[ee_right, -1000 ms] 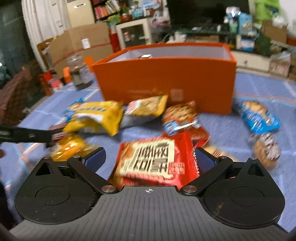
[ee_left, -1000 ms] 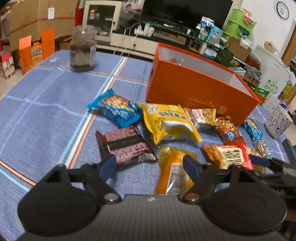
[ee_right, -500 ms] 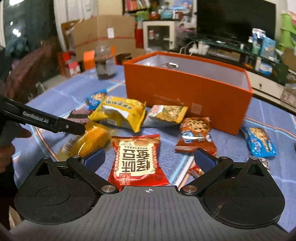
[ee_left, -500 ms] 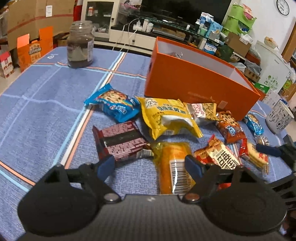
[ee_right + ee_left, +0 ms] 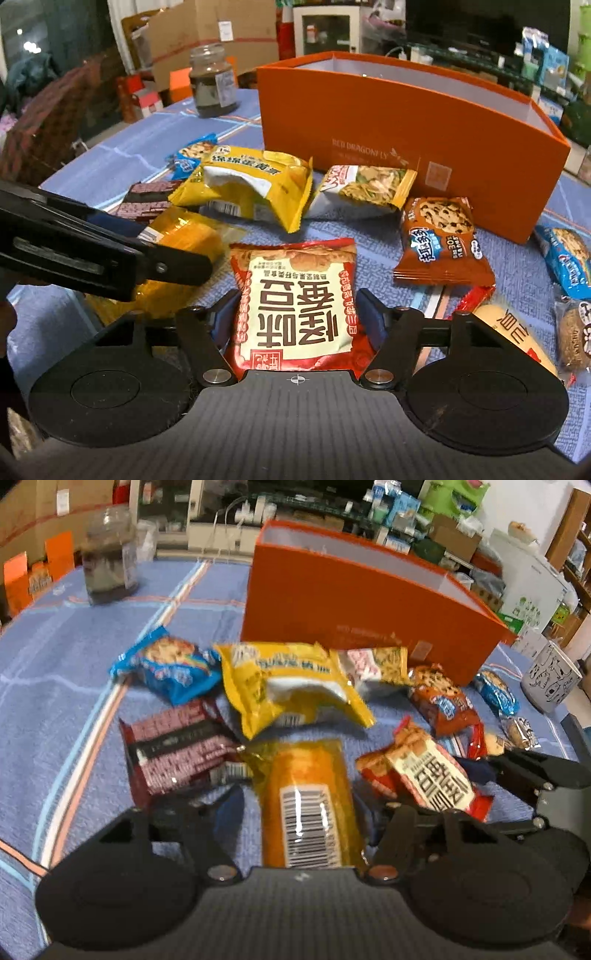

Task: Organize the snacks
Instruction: 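Grasp the orange-wrapped cake with the left tool while the right tool grasps the red biscuit packet, then carry both packets over the orange box and open both tools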

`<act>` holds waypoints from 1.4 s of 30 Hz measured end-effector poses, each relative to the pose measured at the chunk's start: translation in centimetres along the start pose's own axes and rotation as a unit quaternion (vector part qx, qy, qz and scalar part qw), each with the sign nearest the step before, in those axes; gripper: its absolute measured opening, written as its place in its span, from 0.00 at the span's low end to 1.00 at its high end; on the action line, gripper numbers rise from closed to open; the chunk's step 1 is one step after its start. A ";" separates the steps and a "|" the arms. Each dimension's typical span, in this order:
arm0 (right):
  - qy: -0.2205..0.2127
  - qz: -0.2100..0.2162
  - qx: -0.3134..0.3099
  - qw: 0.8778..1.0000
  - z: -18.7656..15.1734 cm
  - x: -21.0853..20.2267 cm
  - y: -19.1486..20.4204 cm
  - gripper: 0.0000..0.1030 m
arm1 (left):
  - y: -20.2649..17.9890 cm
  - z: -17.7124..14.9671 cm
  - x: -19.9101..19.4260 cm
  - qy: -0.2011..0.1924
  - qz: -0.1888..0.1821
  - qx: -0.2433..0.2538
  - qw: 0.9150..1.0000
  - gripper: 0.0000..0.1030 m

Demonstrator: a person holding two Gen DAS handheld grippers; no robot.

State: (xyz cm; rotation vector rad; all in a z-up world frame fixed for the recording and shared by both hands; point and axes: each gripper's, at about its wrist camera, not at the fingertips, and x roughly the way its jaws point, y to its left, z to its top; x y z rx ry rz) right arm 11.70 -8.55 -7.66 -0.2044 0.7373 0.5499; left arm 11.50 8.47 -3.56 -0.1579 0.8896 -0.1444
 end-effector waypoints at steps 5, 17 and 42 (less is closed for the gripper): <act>0.006 -0.011 -0.006 1.000 -0.7 -0.9 0.4 0.49 | -0.4 -0.9 -0.6 0.002 0.002 0.017 1.000 0.47; 0.002 -0.036 0.033 0.999 -4.9 -5.0 0.6 0.55 | -2.0 -4.5 -2.9 0.003 0.054 0.056 0.997 0.58; -0.032 -0.047 0.054 0.997 -5.1 -7.5 0.1 0.47 | -1.9 -3.7 -4.0 -0.019 0.061 0.030 0.997 0.40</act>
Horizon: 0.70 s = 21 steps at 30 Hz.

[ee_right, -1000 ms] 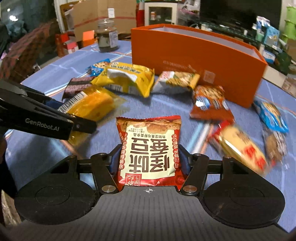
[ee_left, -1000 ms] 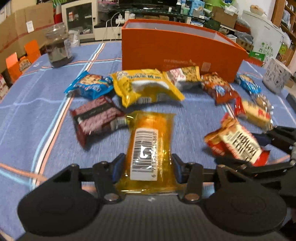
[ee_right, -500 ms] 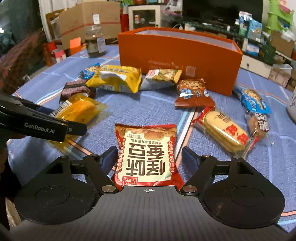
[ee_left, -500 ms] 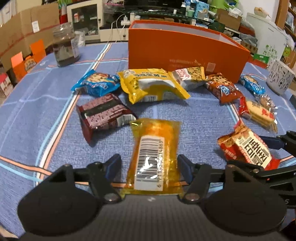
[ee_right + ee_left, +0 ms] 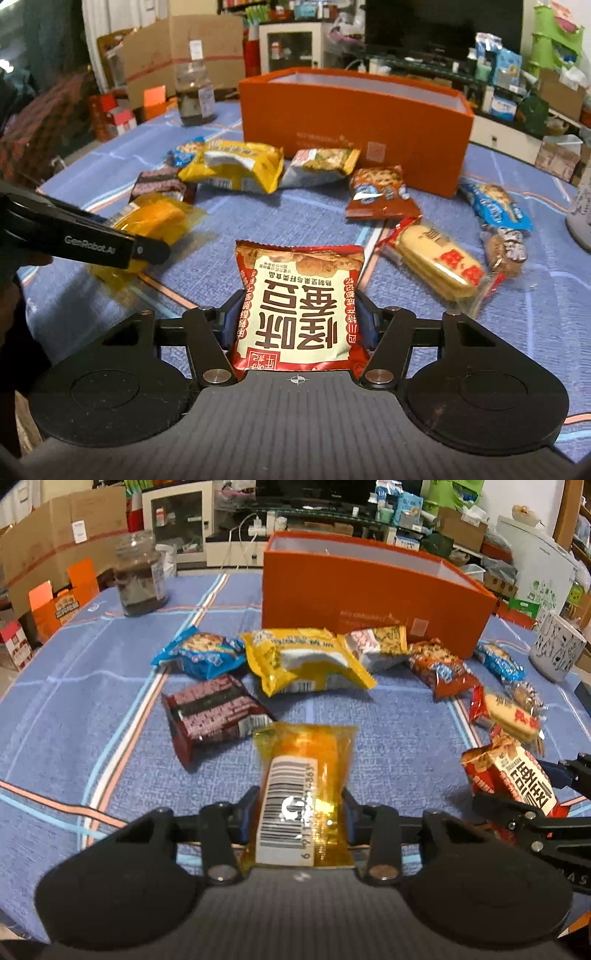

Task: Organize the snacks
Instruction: 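Carry both packets over the orange box and open both tools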

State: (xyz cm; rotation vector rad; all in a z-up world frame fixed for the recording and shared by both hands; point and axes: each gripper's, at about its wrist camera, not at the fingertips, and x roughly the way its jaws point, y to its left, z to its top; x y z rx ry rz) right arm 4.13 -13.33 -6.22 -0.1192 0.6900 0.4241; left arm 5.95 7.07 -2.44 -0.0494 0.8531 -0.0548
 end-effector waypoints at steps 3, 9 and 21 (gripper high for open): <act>-0.007 0.004 0.020 1.000 0.3 -0.1 -0.8 0.47 | 0.0 0.8 -0.6 -0.012 0.000 -0.003 1.000 0.40; -0.035 0.007 0.039 0.999 2.2 -0.4 -1.8 0.47 | 0.2 4.1 -0.7 -0.030 -0.016 -0.008 0.999 0.40; -0.107 -0.019 0.044 0.993 14.8 4.2 -6.3 0.47 | 0.2 19.1 3.6 -0.111 -0.021 0.009 0.994 0.39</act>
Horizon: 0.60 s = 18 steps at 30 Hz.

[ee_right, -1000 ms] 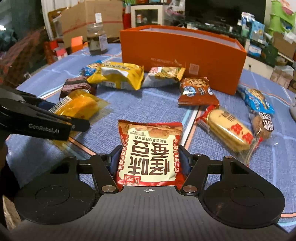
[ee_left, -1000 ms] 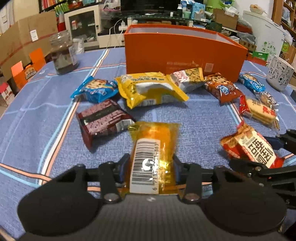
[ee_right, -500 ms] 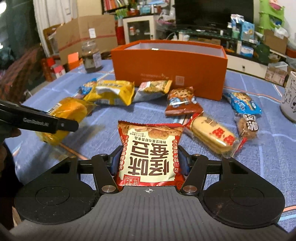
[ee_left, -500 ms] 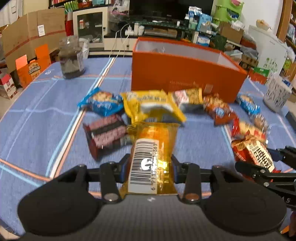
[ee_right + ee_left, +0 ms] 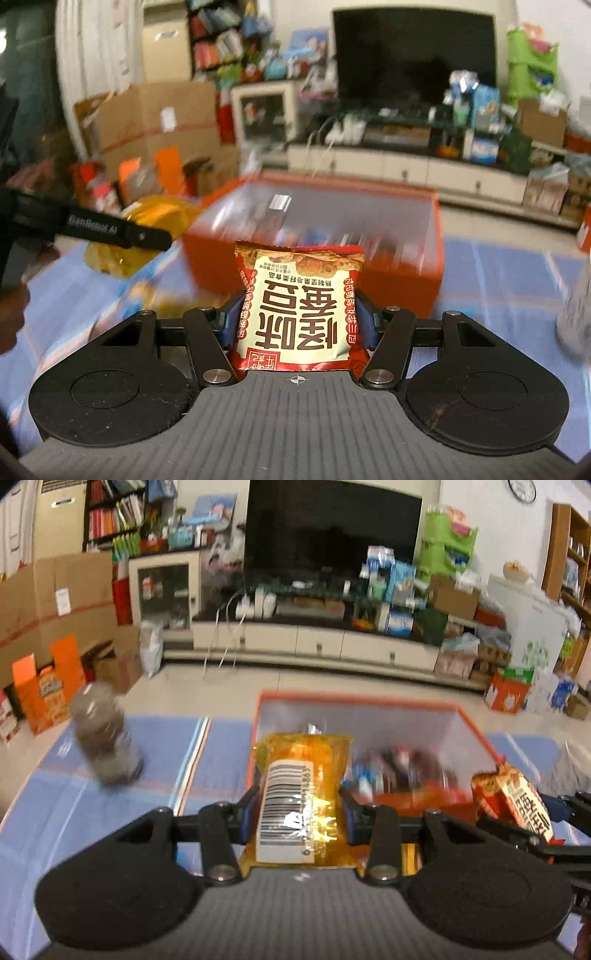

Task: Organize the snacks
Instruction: 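Carry both packets over the orange box and open both tools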

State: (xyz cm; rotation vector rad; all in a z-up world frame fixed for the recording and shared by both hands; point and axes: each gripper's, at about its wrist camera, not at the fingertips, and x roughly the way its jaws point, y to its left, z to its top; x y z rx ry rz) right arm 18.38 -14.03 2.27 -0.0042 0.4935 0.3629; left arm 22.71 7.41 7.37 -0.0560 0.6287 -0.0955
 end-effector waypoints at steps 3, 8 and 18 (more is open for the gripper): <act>-0.021 -0.013 0.018 1.000 2.6 3.6 -1.7 0.47 | 0.2 1.3 3.3 0.019 -0.002 0.006 1.000 0.39; -0.021 -0.041 0.015 0.999 3.4 8.5 -2.6 0.47 | -0.4 3.3 7.6 0.010 -0.056 -0.021 0.998 0.39; -0.037 -0.064 0.037 0.997 2.7 10.3 -4.5 0.62 | -2.2 2.1 8.0 -0.007 -0.068 -0.006 0.998 0.66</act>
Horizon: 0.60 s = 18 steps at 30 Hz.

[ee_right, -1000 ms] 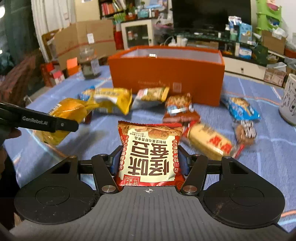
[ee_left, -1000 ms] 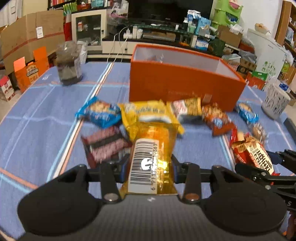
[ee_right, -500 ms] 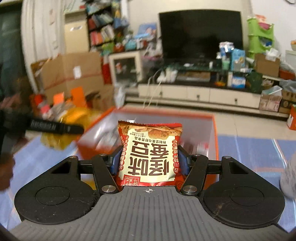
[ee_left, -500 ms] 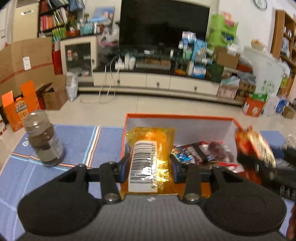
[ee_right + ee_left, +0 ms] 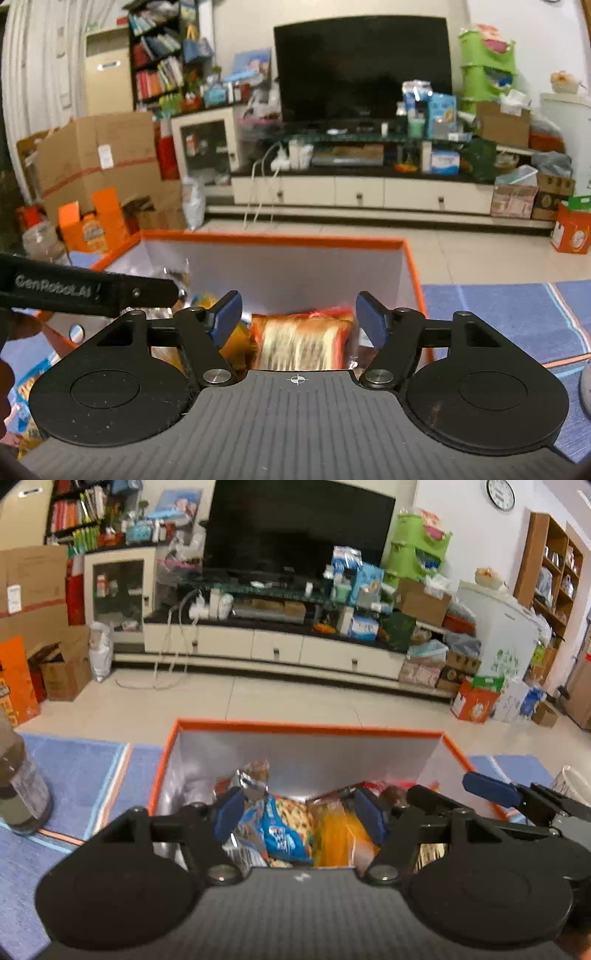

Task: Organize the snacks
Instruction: 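Carry both packets over the orange box and open both tools, then move both tools back to the snack pile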

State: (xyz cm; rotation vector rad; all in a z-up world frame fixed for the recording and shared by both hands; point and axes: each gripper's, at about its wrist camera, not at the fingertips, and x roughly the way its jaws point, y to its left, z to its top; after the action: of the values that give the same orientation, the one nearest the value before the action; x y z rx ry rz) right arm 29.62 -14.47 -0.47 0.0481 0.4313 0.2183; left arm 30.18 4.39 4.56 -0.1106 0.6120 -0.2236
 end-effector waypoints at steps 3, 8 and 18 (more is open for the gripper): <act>-0.019 -0.008 0.004 1.000 0.6 -1.9 0.1 0.69 | -0.5 0.6 -1.8 -0.003 -0.004 -0.014 1.000 0.68; -0.016 0.000 0.034 0.999 1.4 -5.5 -0.9 0.80 | -1.2 -0.1 -5.5 -0.008 0.000 -0.018 1.000 0.90; 0.070 -0.005 0.110 0.991 -8.9 -15.3 -6.1 0.88 | 1.8 -13.8 -10.8 0.121 0.003 -0.044 0.992 0.90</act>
State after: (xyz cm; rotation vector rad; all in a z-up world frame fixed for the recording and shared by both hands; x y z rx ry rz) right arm 13.60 -23.77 -2.86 0.2471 0.5948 0.1636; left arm 13.93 8.20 -0.97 -0.1690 0.8639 -0.2057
